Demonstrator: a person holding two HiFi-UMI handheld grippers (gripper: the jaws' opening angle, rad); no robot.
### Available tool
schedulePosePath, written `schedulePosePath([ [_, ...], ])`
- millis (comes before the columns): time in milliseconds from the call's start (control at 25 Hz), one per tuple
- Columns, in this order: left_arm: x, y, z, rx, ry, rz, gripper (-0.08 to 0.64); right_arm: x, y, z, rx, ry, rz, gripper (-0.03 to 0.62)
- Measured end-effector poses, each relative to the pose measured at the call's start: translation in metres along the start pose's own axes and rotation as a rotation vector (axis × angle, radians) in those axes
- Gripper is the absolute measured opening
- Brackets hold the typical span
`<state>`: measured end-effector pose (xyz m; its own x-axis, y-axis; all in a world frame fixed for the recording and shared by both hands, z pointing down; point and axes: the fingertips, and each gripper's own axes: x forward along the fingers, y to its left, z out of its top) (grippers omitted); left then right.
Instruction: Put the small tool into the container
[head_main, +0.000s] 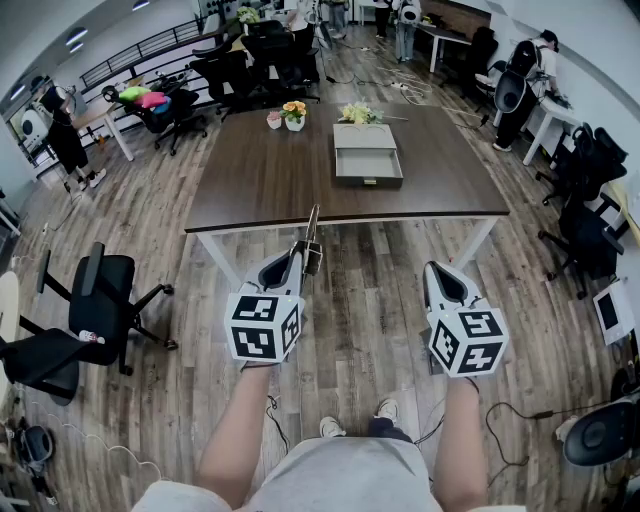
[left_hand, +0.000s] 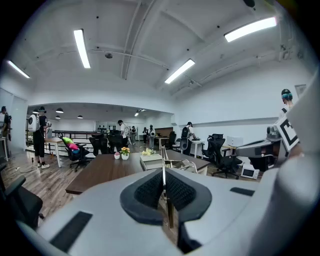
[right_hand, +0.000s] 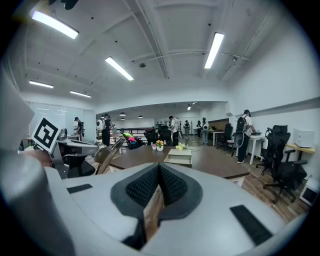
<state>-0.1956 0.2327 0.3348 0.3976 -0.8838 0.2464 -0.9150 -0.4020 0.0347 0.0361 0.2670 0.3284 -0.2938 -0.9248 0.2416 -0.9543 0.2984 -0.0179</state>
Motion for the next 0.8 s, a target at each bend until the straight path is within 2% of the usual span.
schedulePosePath([
  [320,0.002,0.002,-0.006,0.003,0.006,-0.016,0.003,0.001,0.005,-0.006,0.003,0.003,-0.017,0.005],
  [800,0.038,-0.013,-0.002,0.017,0.016,-0.040,0.002,0.019,-0.015,-0.009,0.020,0.011,-0.008,0.005],
])
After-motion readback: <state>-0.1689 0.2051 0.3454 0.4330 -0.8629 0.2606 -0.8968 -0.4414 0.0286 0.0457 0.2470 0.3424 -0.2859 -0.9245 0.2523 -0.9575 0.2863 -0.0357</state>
